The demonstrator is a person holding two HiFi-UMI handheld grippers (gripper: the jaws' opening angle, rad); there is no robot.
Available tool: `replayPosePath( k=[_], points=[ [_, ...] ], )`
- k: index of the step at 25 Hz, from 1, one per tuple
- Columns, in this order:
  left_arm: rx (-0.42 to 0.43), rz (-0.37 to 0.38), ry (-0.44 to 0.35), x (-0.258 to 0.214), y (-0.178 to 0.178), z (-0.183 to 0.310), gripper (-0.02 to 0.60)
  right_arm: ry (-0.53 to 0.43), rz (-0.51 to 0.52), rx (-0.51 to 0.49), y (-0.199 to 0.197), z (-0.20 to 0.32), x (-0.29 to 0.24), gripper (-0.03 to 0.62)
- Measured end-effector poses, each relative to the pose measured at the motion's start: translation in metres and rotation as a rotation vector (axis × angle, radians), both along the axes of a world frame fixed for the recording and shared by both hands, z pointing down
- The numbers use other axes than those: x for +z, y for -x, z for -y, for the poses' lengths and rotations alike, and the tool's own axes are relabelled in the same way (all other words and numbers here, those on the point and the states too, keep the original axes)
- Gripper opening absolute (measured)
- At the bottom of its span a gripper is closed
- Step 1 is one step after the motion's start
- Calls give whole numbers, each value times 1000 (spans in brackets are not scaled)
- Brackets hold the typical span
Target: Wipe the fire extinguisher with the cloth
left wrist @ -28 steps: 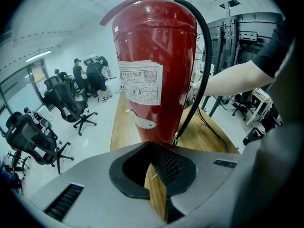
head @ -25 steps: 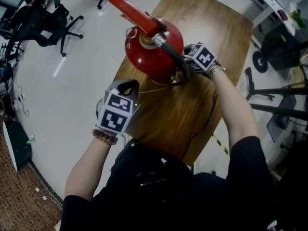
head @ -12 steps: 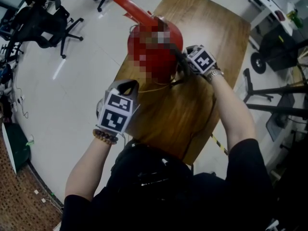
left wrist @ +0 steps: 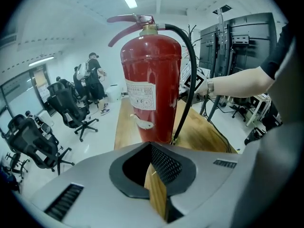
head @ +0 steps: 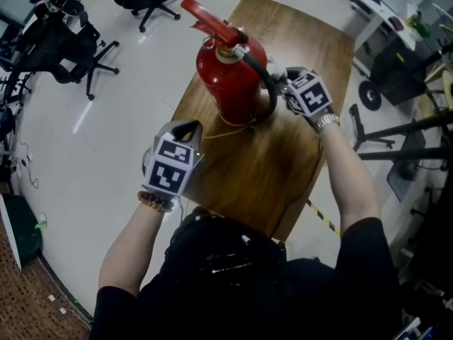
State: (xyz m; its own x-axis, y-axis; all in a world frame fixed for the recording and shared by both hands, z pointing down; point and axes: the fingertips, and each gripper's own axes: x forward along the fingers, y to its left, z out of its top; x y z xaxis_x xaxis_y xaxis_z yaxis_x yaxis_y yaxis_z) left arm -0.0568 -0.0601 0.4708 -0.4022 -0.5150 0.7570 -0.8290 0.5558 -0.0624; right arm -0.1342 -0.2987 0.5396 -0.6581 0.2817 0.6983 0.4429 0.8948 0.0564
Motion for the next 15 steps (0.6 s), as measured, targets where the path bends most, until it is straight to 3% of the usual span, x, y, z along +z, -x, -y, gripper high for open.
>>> replayPosePath(
  k=[7,15],
  points=[
    [55,23,-64,-15,-2,-21,-2,-34,83,172,-34,4,-66,112],
    [212,38,-149,-36,6,-49,-2,-93,92,412,-96,4,-100,112]
  ],
)
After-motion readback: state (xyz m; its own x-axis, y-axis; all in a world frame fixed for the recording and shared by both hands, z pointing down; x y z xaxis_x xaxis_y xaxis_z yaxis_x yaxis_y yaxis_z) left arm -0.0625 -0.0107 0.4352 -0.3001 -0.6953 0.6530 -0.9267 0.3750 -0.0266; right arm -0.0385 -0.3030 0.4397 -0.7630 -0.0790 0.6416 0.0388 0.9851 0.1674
